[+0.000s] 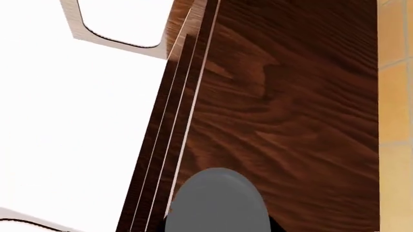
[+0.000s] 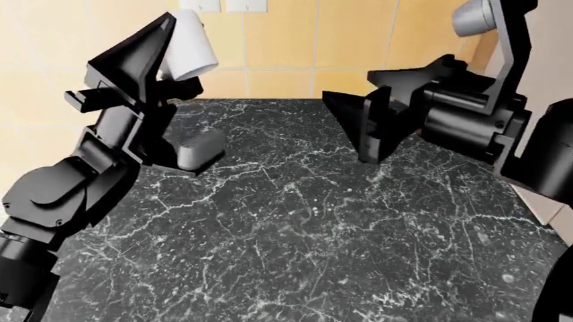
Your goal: A wet mug is on the counter and needs to be dried. Pick it up and place it upside down in the open cabinet.
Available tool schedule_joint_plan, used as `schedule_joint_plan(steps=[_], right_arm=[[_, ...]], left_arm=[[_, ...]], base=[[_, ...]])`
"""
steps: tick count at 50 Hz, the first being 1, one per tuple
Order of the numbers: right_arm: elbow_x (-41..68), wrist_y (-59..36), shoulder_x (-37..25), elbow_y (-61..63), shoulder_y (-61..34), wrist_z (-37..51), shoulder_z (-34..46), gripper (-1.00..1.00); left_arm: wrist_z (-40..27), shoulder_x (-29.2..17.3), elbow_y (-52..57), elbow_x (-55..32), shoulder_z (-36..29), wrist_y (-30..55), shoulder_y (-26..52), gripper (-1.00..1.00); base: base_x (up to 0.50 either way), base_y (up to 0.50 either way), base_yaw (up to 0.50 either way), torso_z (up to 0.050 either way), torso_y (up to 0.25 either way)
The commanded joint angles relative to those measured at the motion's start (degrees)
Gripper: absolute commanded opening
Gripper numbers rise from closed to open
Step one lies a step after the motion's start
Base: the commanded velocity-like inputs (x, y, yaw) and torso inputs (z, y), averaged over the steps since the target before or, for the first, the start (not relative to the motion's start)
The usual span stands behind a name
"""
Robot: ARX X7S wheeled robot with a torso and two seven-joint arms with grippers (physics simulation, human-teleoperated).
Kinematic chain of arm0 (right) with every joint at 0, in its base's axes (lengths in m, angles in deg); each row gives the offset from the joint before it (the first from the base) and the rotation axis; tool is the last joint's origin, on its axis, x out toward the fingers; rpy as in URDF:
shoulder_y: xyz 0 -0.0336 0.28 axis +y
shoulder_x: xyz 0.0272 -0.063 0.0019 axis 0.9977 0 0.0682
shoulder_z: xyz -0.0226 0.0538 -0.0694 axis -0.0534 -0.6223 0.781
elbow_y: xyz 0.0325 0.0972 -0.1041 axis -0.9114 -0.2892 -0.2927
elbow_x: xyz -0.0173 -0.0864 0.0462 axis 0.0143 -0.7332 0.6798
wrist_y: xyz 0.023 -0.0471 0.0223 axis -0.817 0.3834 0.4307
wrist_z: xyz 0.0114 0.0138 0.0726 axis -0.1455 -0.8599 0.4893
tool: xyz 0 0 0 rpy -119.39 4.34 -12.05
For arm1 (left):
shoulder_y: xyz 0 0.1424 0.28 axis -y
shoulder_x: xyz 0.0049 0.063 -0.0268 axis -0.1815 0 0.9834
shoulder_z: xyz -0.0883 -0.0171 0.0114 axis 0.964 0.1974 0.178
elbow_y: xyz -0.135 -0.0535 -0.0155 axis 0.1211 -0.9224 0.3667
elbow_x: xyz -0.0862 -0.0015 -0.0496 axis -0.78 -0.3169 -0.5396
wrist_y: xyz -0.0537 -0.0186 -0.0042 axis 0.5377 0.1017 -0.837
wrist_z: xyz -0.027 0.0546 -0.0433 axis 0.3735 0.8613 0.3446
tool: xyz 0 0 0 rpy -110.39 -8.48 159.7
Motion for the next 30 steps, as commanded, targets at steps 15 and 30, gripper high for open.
schedule_joint_plan(steps=[15, 30], right_arm=[[19.3, 2.4, -1.4, 2.6, 2.5, 8.0, 2.6, 1.00], [27.8, 5.4, -2.5, 3.1, 2.9, 12.6, 2.9, 1.00]], left_arm=[[-4.2, -3.1, 15.5, 7.1, -1.0, 4.1, -6.0, -1.00], [-4.2, -2.7, 19.0, 10.2, -1.7, 6.4, -7.1, -1.00]], base=[[0.00, 0.00, 0.00, 0.000, 0.000], [0.00, 0.00, 0.00, 0.000, 0.000]])
